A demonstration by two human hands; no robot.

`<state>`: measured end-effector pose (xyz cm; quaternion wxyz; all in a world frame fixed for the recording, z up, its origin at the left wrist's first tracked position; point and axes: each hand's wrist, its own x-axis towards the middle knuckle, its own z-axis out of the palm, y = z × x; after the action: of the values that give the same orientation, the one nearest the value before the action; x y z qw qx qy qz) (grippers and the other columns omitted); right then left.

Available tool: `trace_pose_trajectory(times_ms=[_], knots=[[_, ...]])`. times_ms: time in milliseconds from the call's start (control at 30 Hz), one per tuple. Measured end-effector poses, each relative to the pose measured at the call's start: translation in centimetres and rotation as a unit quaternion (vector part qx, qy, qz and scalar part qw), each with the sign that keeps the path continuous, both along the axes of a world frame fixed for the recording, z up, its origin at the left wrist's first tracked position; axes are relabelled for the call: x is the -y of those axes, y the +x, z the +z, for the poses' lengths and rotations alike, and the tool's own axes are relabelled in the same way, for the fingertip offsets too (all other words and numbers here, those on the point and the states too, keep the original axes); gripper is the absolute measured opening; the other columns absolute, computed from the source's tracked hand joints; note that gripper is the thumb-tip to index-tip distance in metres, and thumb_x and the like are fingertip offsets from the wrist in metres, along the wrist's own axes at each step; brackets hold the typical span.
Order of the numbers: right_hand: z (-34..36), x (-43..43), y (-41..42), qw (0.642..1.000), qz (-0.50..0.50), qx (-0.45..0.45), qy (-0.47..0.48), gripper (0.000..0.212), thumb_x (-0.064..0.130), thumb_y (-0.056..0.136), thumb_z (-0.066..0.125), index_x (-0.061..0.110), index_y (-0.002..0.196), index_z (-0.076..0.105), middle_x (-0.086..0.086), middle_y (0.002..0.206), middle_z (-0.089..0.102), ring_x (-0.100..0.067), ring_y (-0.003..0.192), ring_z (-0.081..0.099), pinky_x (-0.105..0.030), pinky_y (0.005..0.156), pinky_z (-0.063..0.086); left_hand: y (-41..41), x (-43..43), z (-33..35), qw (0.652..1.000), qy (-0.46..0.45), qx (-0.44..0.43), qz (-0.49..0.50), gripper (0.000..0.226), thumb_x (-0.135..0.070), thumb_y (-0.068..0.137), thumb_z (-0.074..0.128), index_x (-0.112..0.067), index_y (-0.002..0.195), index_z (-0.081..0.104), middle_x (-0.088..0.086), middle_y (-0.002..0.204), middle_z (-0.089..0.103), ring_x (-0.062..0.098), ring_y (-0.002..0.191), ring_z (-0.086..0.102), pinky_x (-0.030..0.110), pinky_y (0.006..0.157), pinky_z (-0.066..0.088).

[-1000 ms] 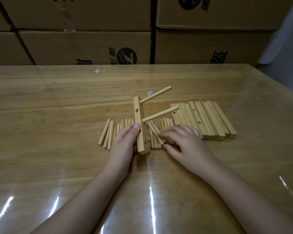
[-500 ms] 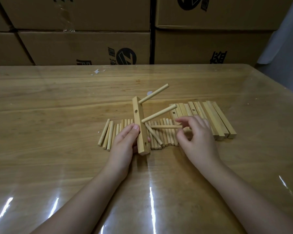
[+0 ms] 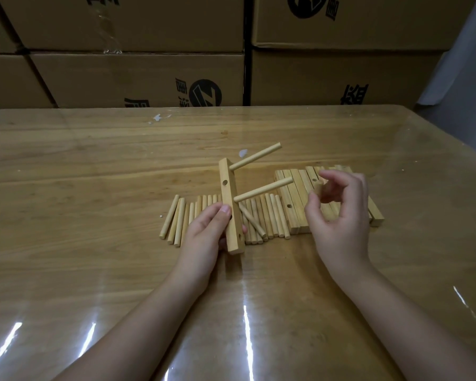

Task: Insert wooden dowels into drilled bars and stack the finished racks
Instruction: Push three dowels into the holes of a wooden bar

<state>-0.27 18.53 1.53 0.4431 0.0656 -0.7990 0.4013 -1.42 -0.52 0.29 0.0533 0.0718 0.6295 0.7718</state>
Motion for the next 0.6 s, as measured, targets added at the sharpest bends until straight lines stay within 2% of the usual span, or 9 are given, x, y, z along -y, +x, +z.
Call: trace_pose_trajectory(times_ms=[100, 267, 367, 467, 533, 600], knots=[[-0.44, -0.04, -0.29, 1.0, 0.002, 0.029, 0.0, 0.039, -0.008, 0.081, 0.061, 0.004, 0.118, 0.053, -0.004, 0.097, 0.046, -0.01, 0.085, 0.05, -0.014, 0.081, 0.044, -0.03, 0.07, -0.05, 1.0, -0.003, 0.0, -0.005, 0.026, -0.023, 0.097, 0.044, -0.007, 0.1, 0.064, 0.001, 0.07, 0.068, 0.009, 0.066, 0.064, 0.021, 0.059, 0.052], [-0.72, -0.08, -0.55, 0.995, 0.029, 0.073, -0.054, 0.039, -0.002, 0.083, 0.065, 0.01, 0.119, 0.055, -0.003, 0.099, 0.053, -0.011, 0.09, 0.057, -0.012, 0.081, 0.046, -0.12, 0.04, -0.18, 1.0, -0.002, 0.004, -0.001, 0.025, -0.026, 0.095, 0.046, -0.01, 0.098, 0.065, 0.001, 0.07, 0.069, 0.009, 0.065, 0.064, 0.02, 0.057, 0.051], [-0.68, -0.01, -0.55, 0.994, 0.045, 0.062, -0.073, 0.036, 0.0, 0.083, 0.065, 0.013, 0.116, 0.057, -0.004, 0.102, 0.057, -0.008, 0.093, 0.059, -0.013, 0.083, 0.046, -0.11, 0.03, -0.32, 1.0, -0.016, -0.003, 0.0, 0.025, -0.026, 0.096, 0.045, -0.013, 0.096, 0.066, 0.001, 0.071, 0.069, 0.009, 0.065, 0.064, 0.02, 0.058, 0.051], [-0.54, 0.09, -0.41, 0.99, 0.079, 0.046, -0.105, 0.031, -0.001, 0.086, 0.06, 0.014, 0.113, 0.057, -0.009, 0.106, 0.058, -0.013, 0.098, 0.061, -0.019, 0.087, 0.048, -0.09, 0.03, -0.3, 1.0, -0.014, -0.003, 0.002, 0.025, -0.027, 0.096, 0.045, -0.014, 0.097, 0.066, 0.001, 0.072, 0.069, 0.009, 0.065, 0.064, 0.02, 0.058, 0.052], [-0.42, 0.03, -0.39, 0.982, 0.102, 0.062, -0.147, 0.027, -0.002, 0.089, 0.056, 0.016, 0.11, 0.058, -0.012, 0.108, 0.059, -0.014, 0.1, 0.063, -0.022, 0.089, 0.049, -0.05, 0.03, -0.27, 1.0, -0.014, -0.004, 0.0, 0.025, -0.027, 0.096, 0.045, -0.013, 0.096, 0.066, 0.001, 0.072, 0.069, 0.009, 0.065, 0.064, 0.02, 0.058, 0.051], [-0.19, 0.03, -0.36, 0.963, 0.135, 0.086, -0.216, 0.027, 0.001, 0.09, 0.055, 0.023, 0.105, 0.056, -0.008, 0.105, 0.064, -0.011, 0.1, 0.064, -0.021, 0.088, 0.05, -0.05, 0.0, -0.29, 1.0, -0.014, -0.003, 0.001, 0.024, -0.027, 0.096, 0.045, -0.014, 0.096, 0.066, 0.001, 0.071, 0.069, 0.009, 0.065, 0.064, 0.02, 0.058, 0.052]])
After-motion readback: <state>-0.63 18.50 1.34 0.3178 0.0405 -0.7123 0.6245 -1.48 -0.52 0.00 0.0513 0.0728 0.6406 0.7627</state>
